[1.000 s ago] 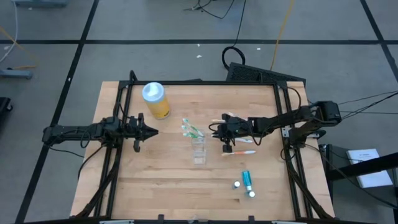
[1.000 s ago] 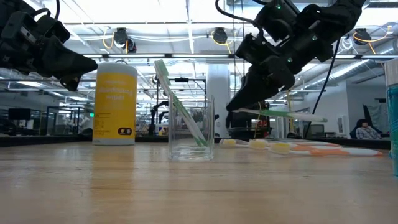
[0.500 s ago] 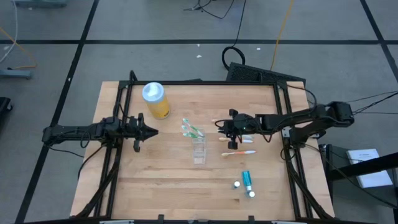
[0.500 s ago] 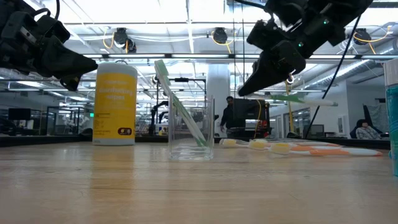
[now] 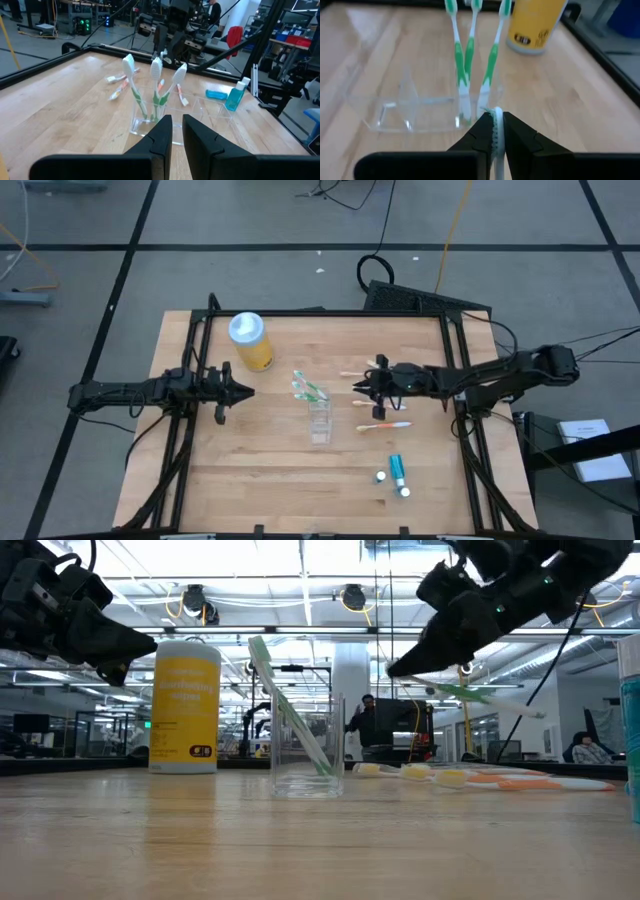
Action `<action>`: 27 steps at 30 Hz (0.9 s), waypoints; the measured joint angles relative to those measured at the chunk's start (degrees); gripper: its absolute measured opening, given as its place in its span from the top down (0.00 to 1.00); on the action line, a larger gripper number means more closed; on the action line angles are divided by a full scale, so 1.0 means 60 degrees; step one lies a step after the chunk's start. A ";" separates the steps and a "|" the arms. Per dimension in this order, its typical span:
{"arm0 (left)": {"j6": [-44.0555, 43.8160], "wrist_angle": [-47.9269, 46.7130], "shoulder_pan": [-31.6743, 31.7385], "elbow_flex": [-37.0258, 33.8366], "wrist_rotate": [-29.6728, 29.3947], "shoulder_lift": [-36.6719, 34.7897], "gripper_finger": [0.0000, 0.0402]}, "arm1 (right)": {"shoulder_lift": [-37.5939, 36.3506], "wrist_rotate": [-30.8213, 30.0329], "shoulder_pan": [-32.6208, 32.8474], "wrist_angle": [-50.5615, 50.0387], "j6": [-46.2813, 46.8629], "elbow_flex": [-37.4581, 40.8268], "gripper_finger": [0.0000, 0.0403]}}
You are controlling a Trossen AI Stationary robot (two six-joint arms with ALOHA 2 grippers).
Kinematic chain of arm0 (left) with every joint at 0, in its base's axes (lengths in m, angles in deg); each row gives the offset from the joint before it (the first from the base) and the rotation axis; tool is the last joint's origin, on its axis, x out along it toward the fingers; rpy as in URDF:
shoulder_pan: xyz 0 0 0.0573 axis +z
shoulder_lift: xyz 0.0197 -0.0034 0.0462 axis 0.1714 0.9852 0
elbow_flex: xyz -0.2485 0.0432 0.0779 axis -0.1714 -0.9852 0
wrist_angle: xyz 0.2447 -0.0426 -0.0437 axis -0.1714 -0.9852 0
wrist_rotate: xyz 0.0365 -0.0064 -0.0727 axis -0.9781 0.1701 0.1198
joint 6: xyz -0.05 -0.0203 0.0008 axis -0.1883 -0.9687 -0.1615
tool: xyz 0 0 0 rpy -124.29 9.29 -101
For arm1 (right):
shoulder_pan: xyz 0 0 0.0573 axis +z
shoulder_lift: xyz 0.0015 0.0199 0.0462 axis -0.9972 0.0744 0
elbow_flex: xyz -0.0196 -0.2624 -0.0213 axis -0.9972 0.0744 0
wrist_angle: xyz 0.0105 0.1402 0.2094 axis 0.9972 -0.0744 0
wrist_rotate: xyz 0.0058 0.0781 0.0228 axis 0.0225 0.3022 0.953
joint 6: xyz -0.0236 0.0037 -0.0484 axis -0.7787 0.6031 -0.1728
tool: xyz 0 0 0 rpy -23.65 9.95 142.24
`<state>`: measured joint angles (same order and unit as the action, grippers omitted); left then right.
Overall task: Pick & Place toothbrushing station
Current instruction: Put the green toothbrush into the transparent organizer
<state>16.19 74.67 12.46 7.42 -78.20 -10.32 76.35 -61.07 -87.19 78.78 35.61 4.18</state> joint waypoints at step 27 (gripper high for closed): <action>0.0000 0.0000 0.0000 0.0000 0.0001 0.0000 0.88 | 0.1229 0.1038 0.0007 0.5936 0.0715 0.0883 0.95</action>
<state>16.19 74.67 12.46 7.42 -78.19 -10.32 83.73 -54.85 -87.14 114.40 39.90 9.48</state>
